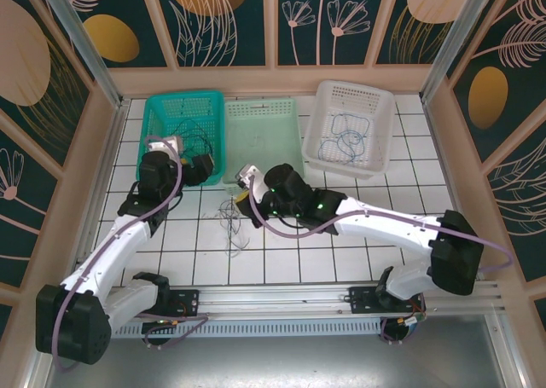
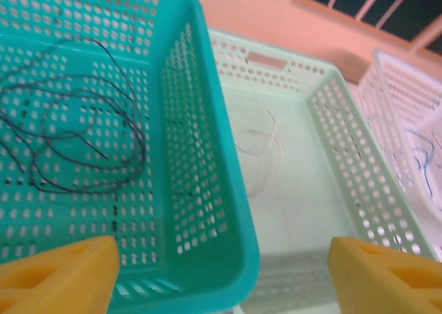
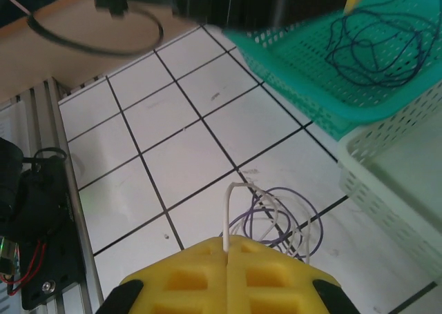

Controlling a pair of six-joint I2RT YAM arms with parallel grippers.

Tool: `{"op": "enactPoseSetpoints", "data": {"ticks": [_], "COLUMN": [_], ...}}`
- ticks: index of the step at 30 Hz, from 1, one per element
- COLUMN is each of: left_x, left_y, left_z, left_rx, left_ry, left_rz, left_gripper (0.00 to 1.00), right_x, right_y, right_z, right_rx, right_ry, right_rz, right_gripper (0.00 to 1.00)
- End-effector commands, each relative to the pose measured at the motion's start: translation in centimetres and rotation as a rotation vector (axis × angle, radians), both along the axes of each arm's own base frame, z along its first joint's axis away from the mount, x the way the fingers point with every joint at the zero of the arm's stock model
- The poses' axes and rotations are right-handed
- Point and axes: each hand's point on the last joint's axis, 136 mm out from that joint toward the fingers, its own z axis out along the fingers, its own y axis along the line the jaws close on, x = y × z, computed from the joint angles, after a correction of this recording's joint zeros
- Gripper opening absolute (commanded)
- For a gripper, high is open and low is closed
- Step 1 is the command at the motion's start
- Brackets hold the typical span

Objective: Untangle the cables

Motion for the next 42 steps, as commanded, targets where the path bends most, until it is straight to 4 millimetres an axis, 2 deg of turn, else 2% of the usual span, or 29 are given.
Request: {"op": "enactPoseSetpoints", "data": {"ticks": [1, 5, 8, 13, 19, 26, 36, 42], "left_x": [-1.6, -3.6, -5.0, -6.5, -6.7, -6.8, -6.7, -6.9], "left_y": [-2.2, -4.3, -5.7, -6.9, -7.2, -7.6, -8.2, -9.7], "left_z": [-1.3, -2.8, -3.3, -3.7, -4.0, -5.4, -6.0, -5.7], "left_rx": [-0.047, -0.089, -0.118, -0.143, -0.192, -0.172, -0.187, -0.200], "left_ry": [0.031, 0.051, 0.057, 0.076, 0.063, 0.103, 0.107, 0.091], "left_rz": [-0.091, -0.154, -0.199, -0.228, -0.216, -0.226, -0.231, -0.276], "left_gripper": [0.74, 0.72, 0.72, 0.72, 0.73, 0.74, 0.74, 0.73], "right_x": [-0.1, 0.1, 0.4, 0.8, 1.4, 1.2, 2.1, 2.7], "right_y": [-0.8, -1.8, -2.4, -3.5, -5.2, -6.6, -7.3, -7.7], "right_z": [3.6, 5.2, 5.8, 7.1, 11.0, 17.9, 22.8, 24.3], "right_rx": [0.037, 0.058, 0.061, 0.078, 0.133, 0.226, 0.265, 0.311], "right_ry": [-0.078, -0.113, -0.132, -0.165, -0.249, -0.376, -0.480, -0.478], "right_rz": [-0.006, -0.033, -0.059, -0.101, -0.152, -0.162, -0.201, -0.213], "right_gripper": [0.00, 0.00, 0.00, 0.00, 0.00, 0.00, 0.00, 0.00]}}
